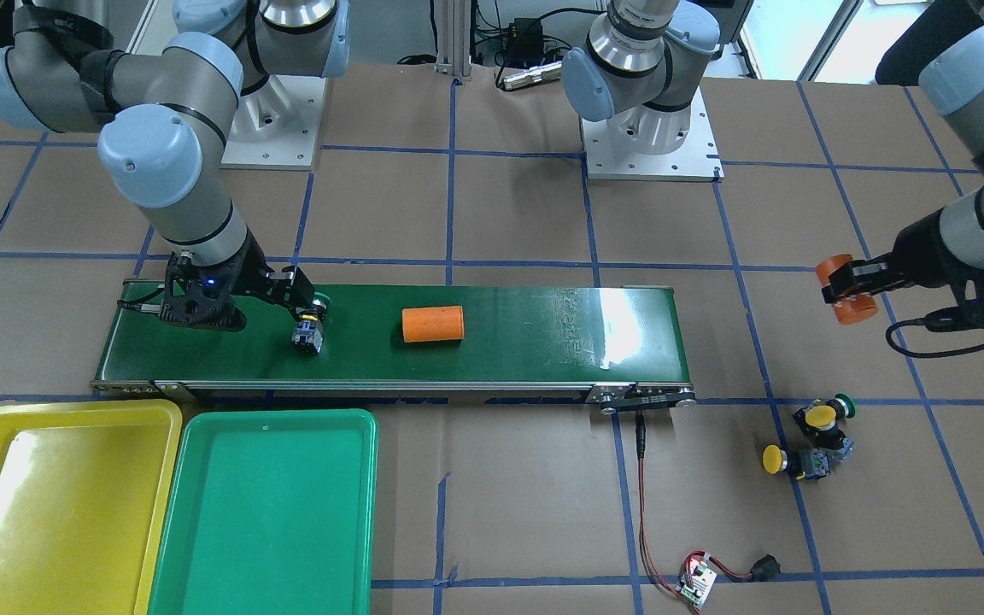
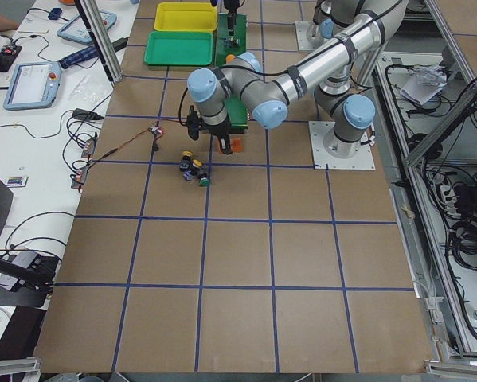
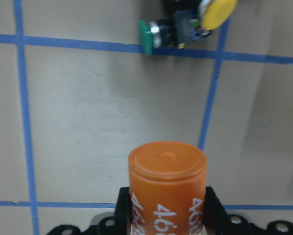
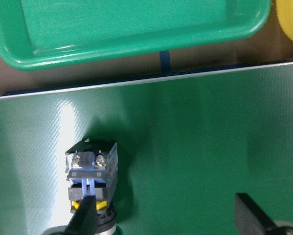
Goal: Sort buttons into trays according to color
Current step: 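Grasp the switch with right gripper while left gripper places the cylinder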
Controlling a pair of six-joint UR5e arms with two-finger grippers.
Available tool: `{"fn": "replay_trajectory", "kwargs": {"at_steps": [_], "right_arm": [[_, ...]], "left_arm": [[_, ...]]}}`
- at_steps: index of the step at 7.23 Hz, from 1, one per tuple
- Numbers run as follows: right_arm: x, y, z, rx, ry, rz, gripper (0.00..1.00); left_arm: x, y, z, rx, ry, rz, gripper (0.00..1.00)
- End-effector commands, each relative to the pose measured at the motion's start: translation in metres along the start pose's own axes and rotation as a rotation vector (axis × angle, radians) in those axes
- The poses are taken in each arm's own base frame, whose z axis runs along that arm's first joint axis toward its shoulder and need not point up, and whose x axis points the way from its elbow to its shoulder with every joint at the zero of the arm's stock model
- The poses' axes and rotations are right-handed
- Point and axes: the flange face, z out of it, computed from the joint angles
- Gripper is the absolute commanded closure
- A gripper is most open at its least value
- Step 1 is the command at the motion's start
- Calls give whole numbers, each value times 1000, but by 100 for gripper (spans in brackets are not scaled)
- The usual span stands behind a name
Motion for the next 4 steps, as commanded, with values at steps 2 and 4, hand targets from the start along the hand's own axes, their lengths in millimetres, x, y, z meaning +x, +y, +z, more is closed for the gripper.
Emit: {"fn": "replay_trajectory", "kwargs": {"at_steps": [2,4], "right_arm": [[-1,-3,3,10,-6,3,4],[-2,-4,10,-6,-7,-2,11]], "left_arm": [[177,18,29,-43,-17,-336,100],[243,35,71,-68,-41,-550,100]]}}
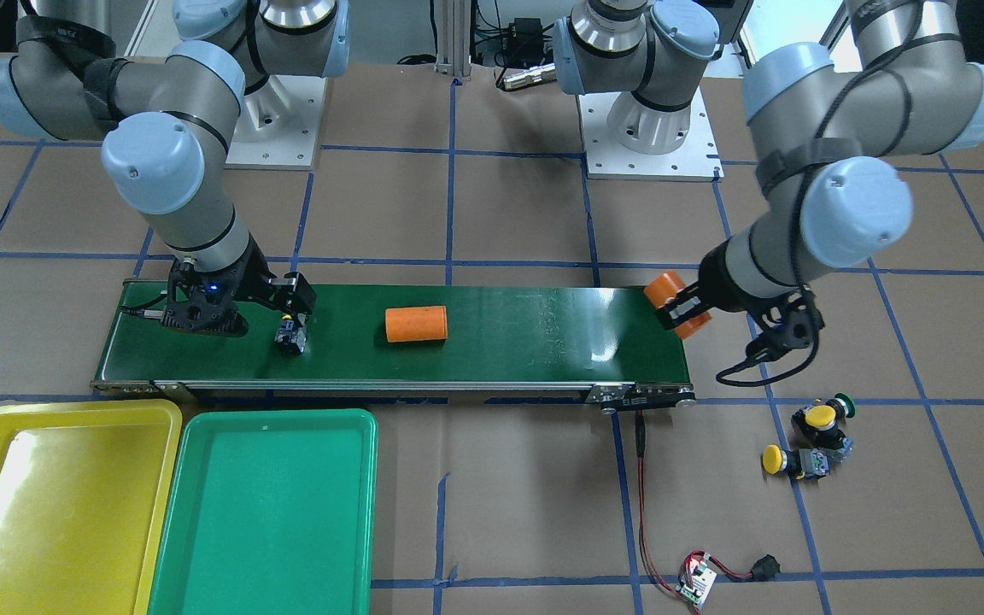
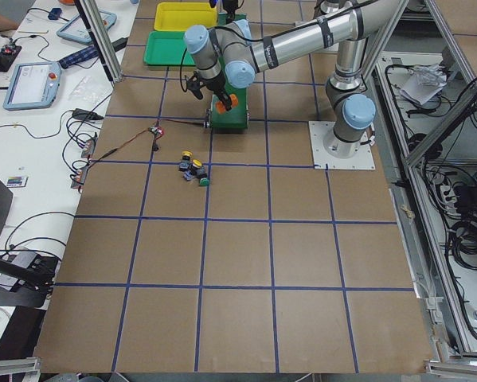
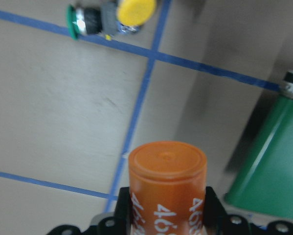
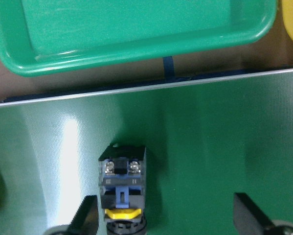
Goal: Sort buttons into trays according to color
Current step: 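Grasp the switch with right gripper while left gripper places the cylinder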
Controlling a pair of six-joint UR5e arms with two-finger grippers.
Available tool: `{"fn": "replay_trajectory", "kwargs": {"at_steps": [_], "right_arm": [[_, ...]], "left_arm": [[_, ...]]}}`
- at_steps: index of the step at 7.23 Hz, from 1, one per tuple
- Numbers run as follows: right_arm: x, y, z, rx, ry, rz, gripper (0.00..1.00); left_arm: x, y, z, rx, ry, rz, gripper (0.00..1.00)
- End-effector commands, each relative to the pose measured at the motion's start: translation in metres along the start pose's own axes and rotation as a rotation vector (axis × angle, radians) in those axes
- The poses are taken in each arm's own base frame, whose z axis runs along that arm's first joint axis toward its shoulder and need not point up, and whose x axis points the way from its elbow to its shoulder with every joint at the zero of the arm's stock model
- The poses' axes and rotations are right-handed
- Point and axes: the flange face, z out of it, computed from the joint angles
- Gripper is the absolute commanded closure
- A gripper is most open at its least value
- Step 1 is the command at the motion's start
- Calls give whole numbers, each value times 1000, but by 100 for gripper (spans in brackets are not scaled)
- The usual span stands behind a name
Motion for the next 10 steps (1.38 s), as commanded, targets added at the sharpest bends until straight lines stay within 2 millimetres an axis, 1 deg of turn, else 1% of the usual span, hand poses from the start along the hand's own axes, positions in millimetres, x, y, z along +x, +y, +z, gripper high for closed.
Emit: {"fn": "replay_trajectory", "kwargs": {"at_steps": [1,2,3,4,5,6,7,8,9,10], "right_arm": [[0,-3,9,-16,-2,-5,21],[1,-3,11,-16,-1,-5,27],[0,-3,14,-23,0,-9,32],[1,-4,14,-23,1,-16,59],[1,-5,12,-18,4,-37,90],[2,-9,8,-9,11,-40,100],[4,-16,0,5,5,-36,100],[3,-32,-22,44,10,-47,100],[3,-58,-34,52,12,-48,100],[5,-87,-38,43,15,-40,100]], "left_arm": [[40,23,44,-3,-13,-230,100],[41,17,54,16,-10,-240,100],[43,18,64,9,-18,-249,100],[44,17,64,11,-20,-240,84],[43,17,66,13,-29,-237,6],[42,18,55,34,-23,-196,0],[33,14,42,89,-57,-64,0],[23,3,39,93,-66,6,0],[-7,-31,28,100,-72,79,0],[-42,-75,12,102,-48,134,0]]}}
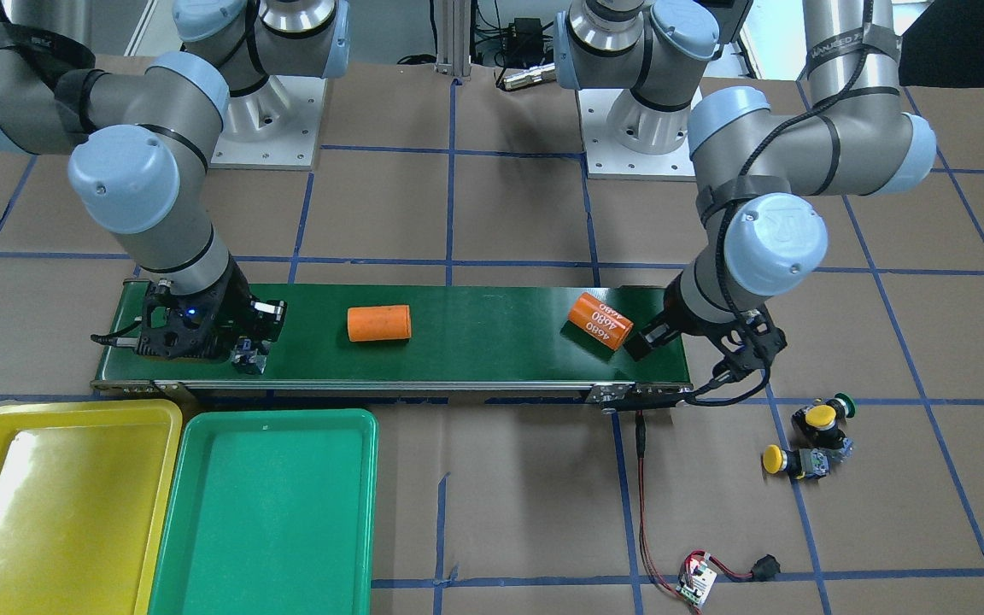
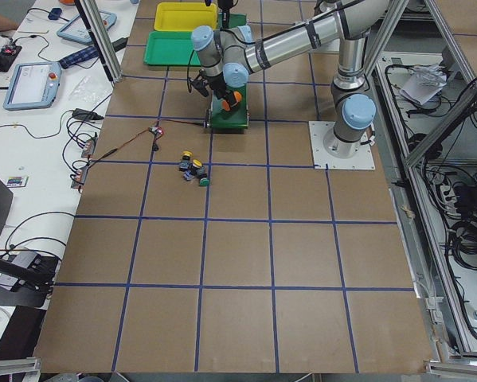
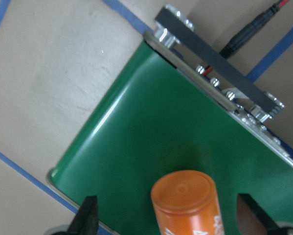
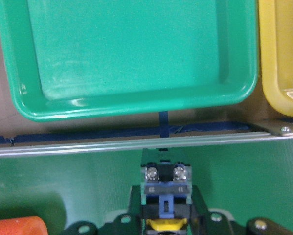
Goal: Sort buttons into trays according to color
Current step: 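Drop switch in teal tray with right gripper while left reaches for yellow-capped switch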
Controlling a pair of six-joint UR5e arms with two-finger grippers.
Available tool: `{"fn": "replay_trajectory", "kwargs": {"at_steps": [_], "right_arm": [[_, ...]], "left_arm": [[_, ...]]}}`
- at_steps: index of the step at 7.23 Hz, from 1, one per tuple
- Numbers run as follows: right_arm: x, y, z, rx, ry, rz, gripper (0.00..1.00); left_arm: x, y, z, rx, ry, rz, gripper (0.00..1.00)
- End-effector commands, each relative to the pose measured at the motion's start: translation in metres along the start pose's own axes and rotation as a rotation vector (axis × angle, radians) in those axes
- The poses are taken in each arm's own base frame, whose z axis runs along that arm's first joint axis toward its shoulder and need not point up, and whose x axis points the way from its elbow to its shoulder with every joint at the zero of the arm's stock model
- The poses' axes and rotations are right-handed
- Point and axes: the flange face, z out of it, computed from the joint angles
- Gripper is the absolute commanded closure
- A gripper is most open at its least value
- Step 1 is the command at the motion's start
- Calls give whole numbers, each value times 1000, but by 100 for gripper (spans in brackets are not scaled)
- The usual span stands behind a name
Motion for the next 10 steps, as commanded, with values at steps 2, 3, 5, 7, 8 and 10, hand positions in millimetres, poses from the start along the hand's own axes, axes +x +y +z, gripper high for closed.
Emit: {"fn": "replay_trajectory", "kwargs": {"at_steps": [2,3,5,7,8,10], "right_arm": [[28,-44,-17,-26,-2,2,100],[35,-48,-18,-24,-7,-9,100],[40,-70,-6,1,-12,-17,100],[37,-127,14,29,-12,-41,100],[30,-141,36,12,-12,-51,100],[30,-146,69,-30,-15,-47,87]], "left_arm": [[-97,-104,-12,17,40,280,0],[-123,-142,-15,29,63,248,0],[-122,-191,12,-8,68,276,0],[-111,-226,28,-23,112,282,0],[-110,-233,32,-31,107,288,0],[-113,-234,46,-55,107,305,0]]}}
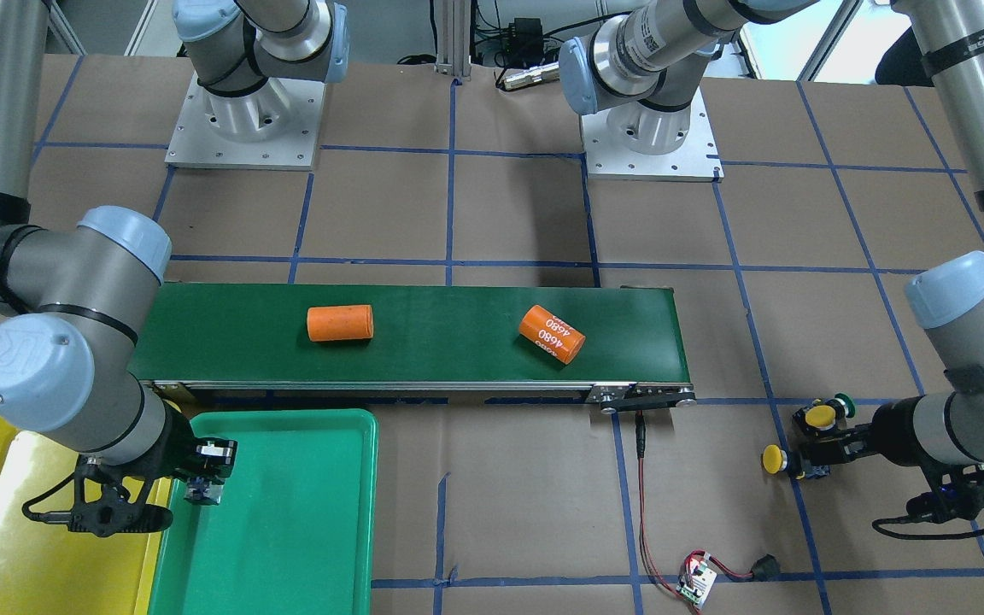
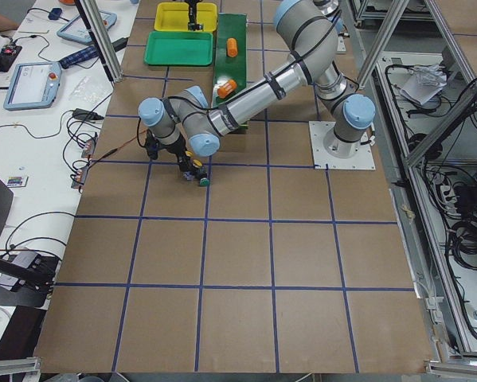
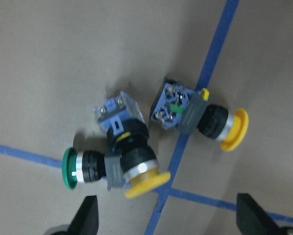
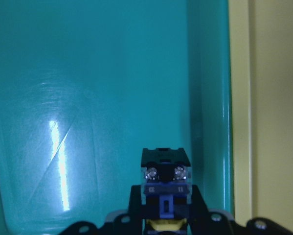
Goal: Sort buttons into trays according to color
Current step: 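Drop switch in teal tray with right gripper while left reaches for yellow-capped switch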
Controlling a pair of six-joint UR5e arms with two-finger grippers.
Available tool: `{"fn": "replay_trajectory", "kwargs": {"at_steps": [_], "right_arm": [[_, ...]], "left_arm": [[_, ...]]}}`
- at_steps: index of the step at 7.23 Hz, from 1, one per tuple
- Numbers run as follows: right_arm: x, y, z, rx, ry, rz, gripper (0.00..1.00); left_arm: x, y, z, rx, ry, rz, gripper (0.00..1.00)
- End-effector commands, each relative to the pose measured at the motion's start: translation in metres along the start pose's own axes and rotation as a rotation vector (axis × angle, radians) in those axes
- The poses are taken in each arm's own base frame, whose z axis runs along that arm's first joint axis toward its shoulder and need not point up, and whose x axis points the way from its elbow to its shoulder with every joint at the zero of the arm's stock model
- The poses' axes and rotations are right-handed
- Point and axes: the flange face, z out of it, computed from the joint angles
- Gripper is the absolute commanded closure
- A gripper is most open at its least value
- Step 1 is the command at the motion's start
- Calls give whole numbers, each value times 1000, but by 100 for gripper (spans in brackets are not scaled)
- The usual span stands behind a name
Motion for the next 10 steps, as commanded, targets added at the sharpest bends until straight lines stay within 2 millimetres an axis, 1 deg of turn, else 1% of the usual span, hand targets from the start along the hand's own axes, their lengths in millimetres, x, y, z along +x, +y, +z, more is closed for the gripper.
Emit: {"fn": "replay_trajectory", "kwargs": {"at_steps": [1,2,3,4,5,6,7,8,9,10], "right_arm": [[0,-5,17,-19,-2,0,66],[-1,-4,16,-28,-2,10,34],[0,-3,11,-22,-3,9,0],[3,1,-6,-2,-1,11,0],[2,4,-21,18,2,13,0],[2,9,-42,6,5,15,0],[-4,25,-80,6,5,14,0],[-31,49,-135,42,9,0,0],[-78,82,-168,10,36,-65,0],[-83,110,-204,12,68,-61,0]], "left_arm": [[-25,-8,14,-22,13,-13,0],[-35,-10,19,-31,24,-29,0],[-37,-8,24,-40,28,-32,0],[-35,-8,27,-45,33,-32,0],[-32,-10,38,-55,84,-37,13],[-24,-10,37,-58,98,-35,38],[-21,-6,33,-84,102,-35,69],[-19,-3,28,-92,102,-36,89],[-19,-1,23,-89,102,-34,92],[-19,1,20,-87,103,-34,92]]}}
